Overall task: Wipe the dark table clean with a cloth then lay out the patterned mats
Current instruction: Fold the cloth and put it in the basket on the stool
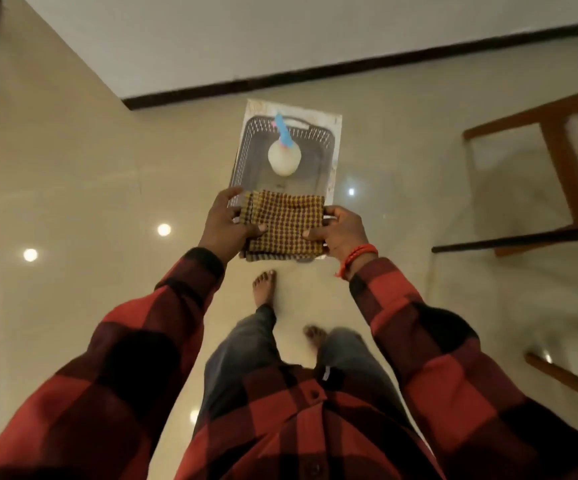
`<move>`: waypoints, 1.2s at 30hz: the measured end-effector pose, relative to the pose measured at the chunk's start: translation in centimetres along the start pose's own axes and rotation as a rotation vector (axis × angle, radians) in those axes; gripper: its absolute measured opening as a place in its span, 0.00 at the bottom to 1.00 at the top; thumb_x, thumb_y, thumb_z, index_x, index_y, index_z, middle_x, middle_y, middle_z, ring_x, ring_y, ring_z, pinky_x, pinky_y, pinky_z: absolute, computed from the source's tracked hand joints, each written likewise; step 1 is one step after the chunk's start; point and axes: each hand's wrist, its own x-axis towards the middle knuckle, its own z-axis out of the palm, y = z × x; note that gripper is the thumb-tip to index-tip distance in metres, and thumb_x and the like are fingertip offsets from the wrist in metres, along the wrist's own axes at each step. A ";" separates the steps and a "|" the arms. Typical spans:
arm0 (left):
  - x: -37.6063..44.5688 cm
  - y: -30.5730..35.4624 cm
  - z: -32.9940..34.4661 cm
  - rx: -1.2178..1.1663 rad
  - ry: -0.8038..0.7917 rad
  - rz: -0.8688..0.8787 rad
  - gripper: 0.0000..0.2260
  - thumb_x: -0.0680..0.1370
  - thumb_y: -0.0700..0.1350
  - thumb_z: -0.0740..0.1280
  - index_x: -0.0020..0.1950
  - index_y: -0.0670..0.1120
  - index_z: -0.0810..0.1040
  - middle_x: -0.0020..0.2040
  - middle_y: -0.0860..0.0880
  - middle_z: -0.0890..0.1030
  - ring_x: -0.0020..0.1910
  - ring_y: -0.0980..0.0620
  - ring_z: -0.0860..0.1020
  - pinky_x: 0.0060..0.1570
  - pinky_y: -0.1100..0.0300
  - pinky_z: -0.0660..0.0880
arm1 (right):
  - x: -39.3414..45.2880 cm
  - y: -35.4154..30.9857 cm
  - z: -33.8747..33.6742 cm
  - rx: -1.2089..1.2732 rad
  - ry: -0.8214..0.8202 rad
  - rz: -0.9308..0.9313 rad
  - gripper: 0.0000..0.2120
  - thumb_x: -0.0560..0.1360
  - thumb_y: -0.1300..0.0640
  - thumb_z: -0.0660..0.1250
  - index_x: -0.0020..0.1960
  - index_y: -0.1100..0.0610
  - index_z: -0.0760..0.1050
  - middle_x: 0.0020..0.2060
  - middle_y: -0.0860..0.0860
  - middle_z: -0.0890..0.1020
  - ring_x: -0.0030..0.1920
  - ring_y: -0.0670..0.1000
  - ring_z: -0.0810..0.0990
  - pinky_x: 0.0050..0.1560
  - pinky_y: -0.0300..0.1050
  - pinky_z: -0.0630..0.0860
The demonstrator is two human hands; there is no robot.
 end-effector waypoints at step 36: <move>23.4 -14.0 3.1 0.729 0.100 0.238 0.25 0.72 0.31 0.65 0.69 0.43 0.72 0.67 0.42 0.73 0.61 0.44 0.76 0.58 0.53 0.75 | 21.4 8.6 7.5 -0.388 0.436 0.145 0.10 0.78 0.68 0.61 0.41 0.61 0.78 0.35 0.54 0.79 0.28 0.43 0.79 0.26 0.33 0.68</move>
